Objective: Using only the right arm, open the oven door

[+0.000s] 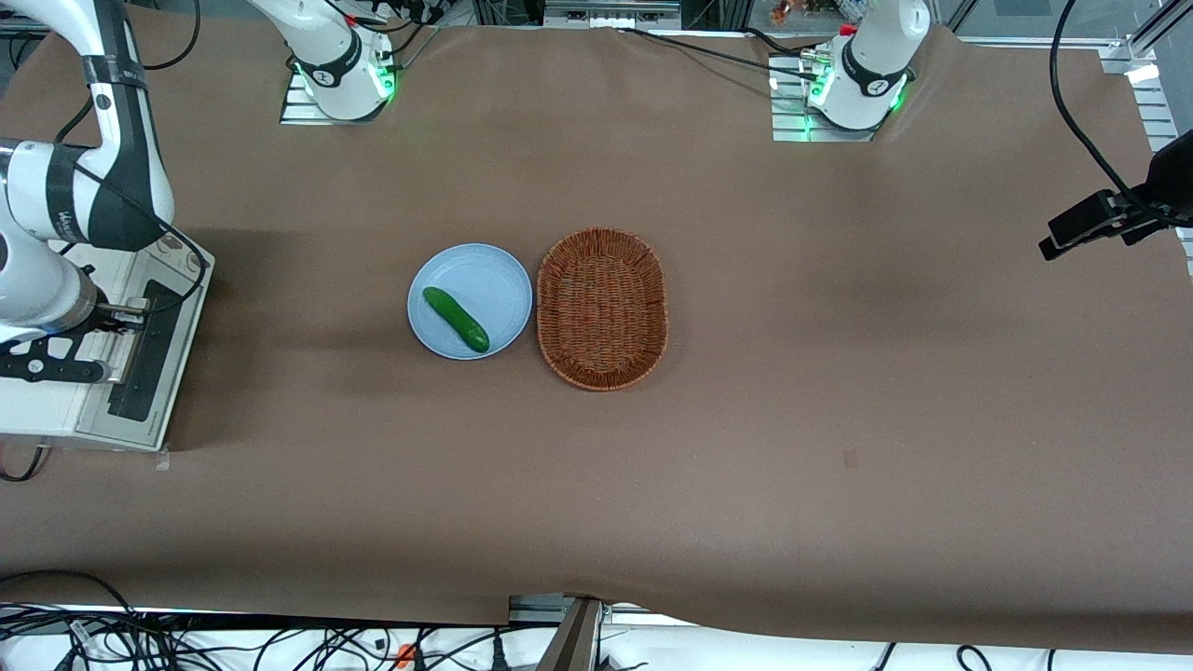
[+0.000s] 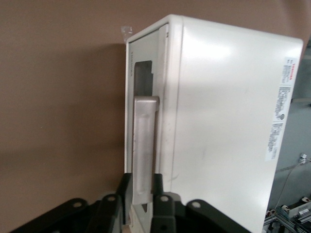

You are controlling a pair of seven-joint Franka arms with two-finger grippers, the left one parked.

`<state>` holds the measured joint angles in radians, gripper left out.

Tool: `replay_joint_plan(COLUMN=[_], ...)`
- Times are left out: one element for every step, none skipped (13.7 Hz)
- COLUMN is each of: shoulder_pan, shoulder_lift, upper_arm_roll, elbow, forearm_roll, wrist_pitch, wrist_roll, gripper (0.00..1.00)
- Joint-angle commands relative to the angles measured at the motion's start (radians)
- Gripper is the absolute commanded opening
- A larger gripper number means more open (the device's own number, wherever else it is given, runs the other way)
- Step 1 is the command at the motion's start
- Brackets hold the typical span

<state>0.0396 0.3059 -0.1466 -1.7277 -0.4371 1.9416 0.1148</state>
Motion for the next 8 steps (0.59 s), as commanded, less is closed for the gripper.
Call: replay_joint_plan(shoulder_pan=[-0.003,-0.003,-0.003,-0.003,-0.003,-0.004,-0.004,-0.006], shoulder_lift=[0.027,0.035,0.044,0.047,0.045,0.044,0.045,0.047], upper_arm_roll=[0.001,0.001,0.001,0.001,0.001,0.001,0.001,-0.001], elbow=[-0.009,-0.009,-0.019,-0.033,-0.050,-0.062,-0.064,-0.066], forearm_roll=[-0.040,-0.049,-0.072,-0.092,-0.103,-0.106,-0.107,-0.107], wrist_pitch=[0.031,0.031,0.033,0.039,0.054,0.065,0.068,0.075], wrist_roll=[0.045,0.046,0.046,0.052,0.054,0.055,0.055,0.054], gripper=[0.00,0.00,0.00,0.00,0.00,0.00,0.00,0.00])
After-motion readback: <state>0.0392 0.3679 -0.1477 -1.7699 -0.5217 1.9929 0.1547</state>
